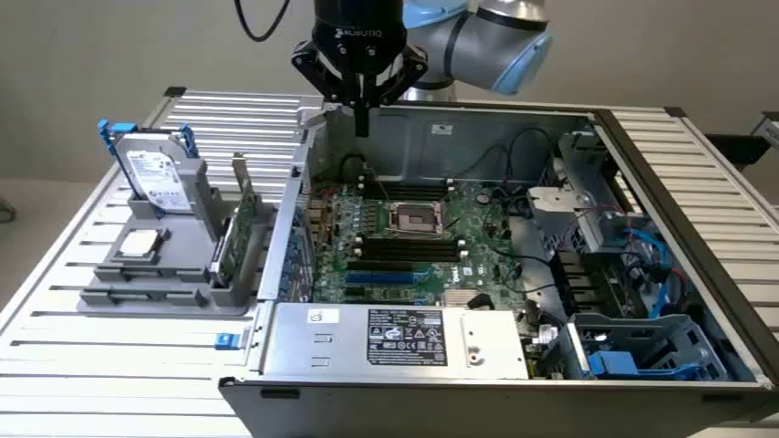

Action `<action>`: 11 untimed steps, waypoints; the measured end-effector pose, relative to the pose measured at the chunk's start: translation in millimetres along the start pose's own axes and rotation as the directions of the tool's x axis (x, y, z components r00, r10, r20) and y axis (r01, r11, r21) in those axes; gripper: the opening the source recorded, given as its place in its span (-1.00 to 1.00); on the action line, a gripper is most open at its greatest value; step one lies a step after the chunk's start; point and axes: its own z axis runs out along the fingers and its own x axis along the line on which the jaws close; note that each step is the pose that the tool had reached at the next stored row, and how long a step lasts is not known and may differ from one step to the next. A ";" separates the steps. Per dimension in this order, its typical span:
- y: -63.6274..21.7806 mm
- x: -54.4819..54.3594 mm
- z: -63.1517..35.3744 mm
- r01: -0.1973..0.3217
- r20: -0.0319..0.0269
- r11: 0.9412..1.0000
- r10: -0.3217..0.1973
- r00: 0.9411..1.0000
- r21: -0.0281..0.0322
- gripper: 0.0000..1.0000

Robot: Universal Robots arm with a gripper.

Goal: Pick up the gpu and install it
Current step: 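Reach for the gpu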

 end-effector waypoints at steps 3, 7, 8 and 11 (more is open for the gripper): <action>0.0 0.0 0.0 0.000 0.000 1.000 0.000 1.000 0.000 -0.79; 0.0 0.0 0.0 0.000 0.000 1.000 0.000 1.000 0.000 -0.79; 0.0 0.0 0.0 0.000 0.000 1.000 0.000 1.000 0.000 -0.79; 0.0 0.0 0.0 0.000 0.000 1.000 0.000 1.000 0.000 -0.79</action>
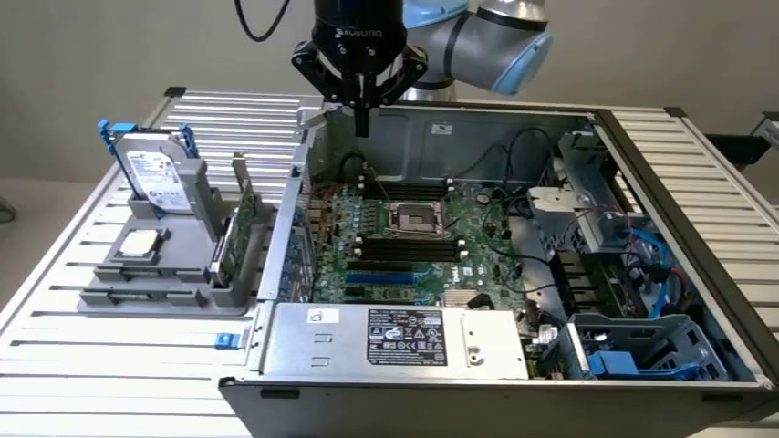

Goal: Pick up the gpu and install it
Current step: 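Reach for the gpu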

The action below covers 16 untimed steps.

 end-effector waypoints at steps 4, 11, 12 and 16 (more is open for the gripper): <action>-0.2 3.2 -0.1 0.000 0.000 1.000 0.000 1.000 0.000 -0.79; -2.4 34.8 -0.8 0.000 -0.001 1.000 0.000 1.000 0.000 -0.79; -2.8 39.6 -0.9 0.000 -0.001 1.000 0.000 1.000 0.000 -0.79; -4.1 57.5 -1.3 0.000 -0.004 1.000 0.000 1.000 0.000 -0.79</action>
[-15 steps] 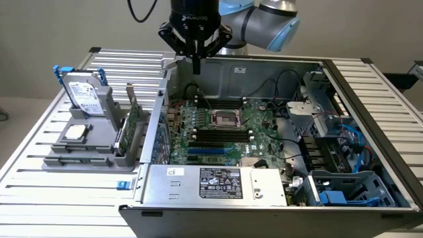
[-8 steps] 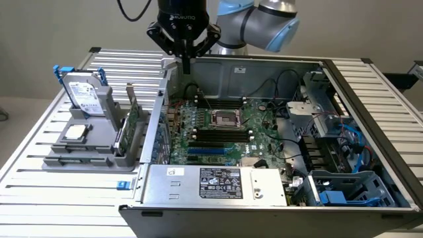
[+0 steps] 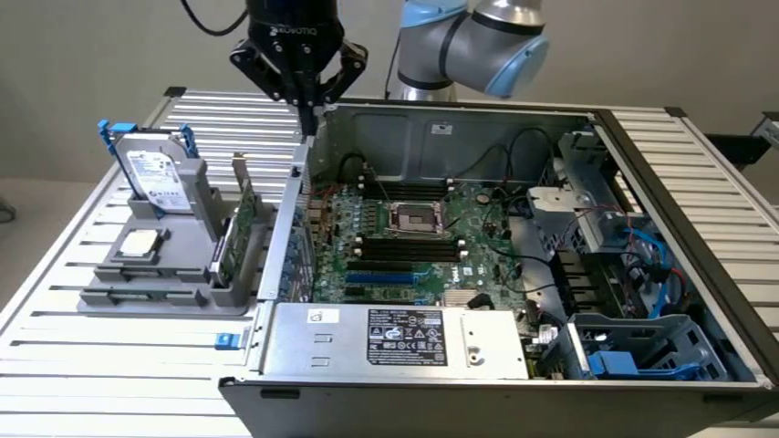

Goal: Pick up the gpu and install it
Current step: 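Reach for the gpu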

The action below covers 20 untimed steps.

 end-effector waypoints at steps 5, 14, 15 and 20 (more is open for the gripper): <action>-1.6 22.7 -0.5 0.000 -0.005 1.000 0.000 1.000 0.000 -0.79; -4.5 63.5 -1.2 -0.001 -0.012 1.000 0.001 1.000 0.001 -0.79; -4.8 68.0 -1.3 -0.001 -0.013 1.000 0.001 1.000 0.001 -0.79; -6.4 90.7 -1.6 -0.001 -0.018 1.000 0.001 1.000 0.001 -0.79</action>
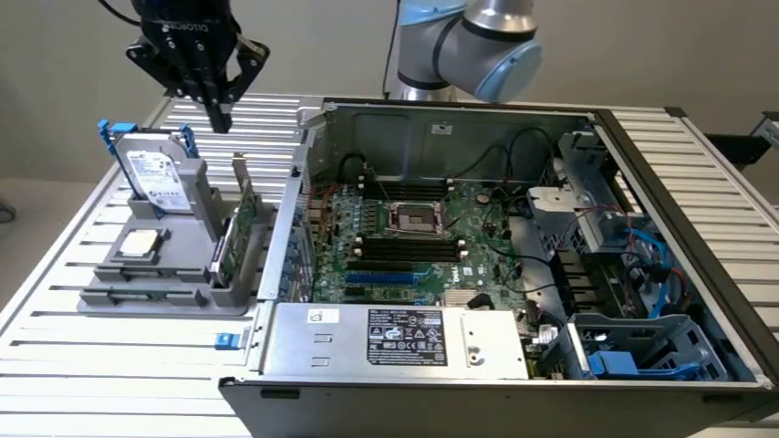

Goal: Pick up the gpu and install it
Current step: 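Reach for the gpu, then pick up the gpu and move the gpu toward the slot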

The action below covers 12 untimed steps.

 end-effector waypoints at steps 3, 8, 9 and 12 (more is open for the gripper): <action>-1.0 13.6 0.2 0.000 -0.003 1.000 0.000 1.000 0.000 -0.79; -1.8 23.9 0.3 0.000 -0.006 1.000 0.000 1.000 0.000 -0.79; -1.7 23.9 0.3 0.000 -0.006 1.000 0.000 1.000 0.000 -0.79; -1.7 23.9 0.3 0.000 -0.006 1.000 0.000 1.000 0.000 -0.79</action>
